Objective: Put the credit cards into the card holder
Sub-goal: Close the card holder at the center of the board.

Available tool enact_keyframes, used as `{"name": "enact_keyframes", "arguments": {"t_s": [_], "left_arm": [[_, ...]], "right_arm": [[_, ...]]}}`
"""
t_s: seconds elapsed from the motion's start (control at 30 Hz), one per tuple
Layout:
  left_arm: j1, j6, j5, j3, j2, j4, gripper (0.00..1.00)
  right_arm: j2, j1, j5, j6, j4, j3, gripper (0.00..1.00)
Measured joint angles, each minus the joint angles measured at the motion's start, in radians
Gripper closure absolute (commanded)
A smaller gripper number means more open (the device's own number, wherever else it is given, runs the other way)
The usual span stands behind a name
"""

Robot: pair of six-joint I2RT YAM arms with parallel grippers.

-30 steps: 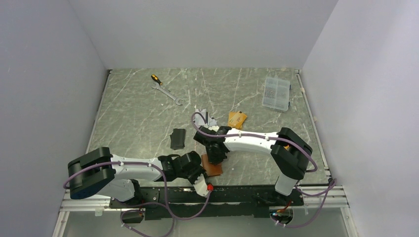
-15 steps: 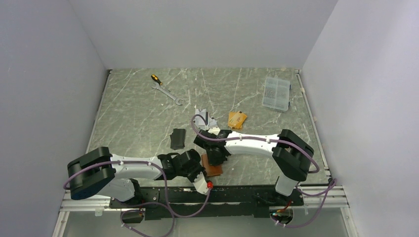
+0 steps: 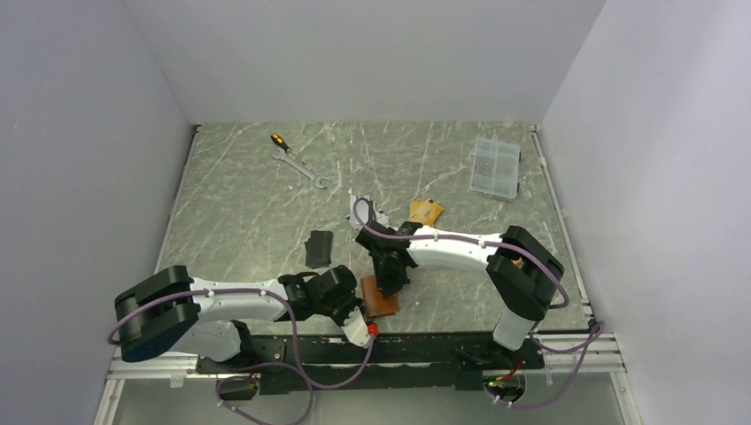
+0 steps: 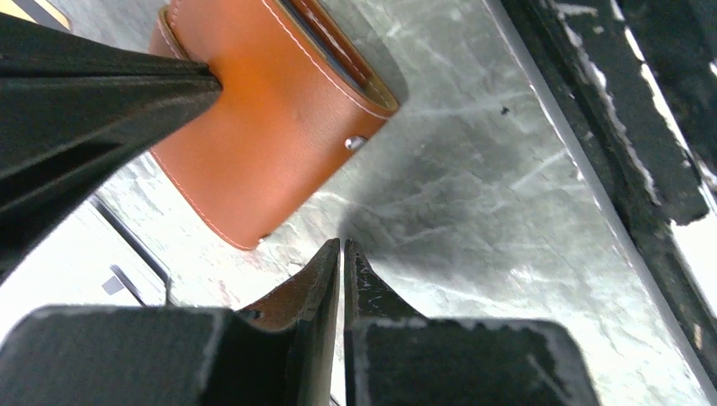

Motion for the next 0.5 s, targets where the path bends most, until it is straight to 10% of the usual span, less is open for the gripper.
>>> {"name": "enact_keyframes", "arguments": {"t_s": [0.5], "left_arm": [[0.22, -0.084, 0.089, 0.091, -0.18, -0.317, 0.87]], "right_arm": [[0.132, -0.087, -0.178, -0.1, -0.131, 0.113, 1.0]]}}
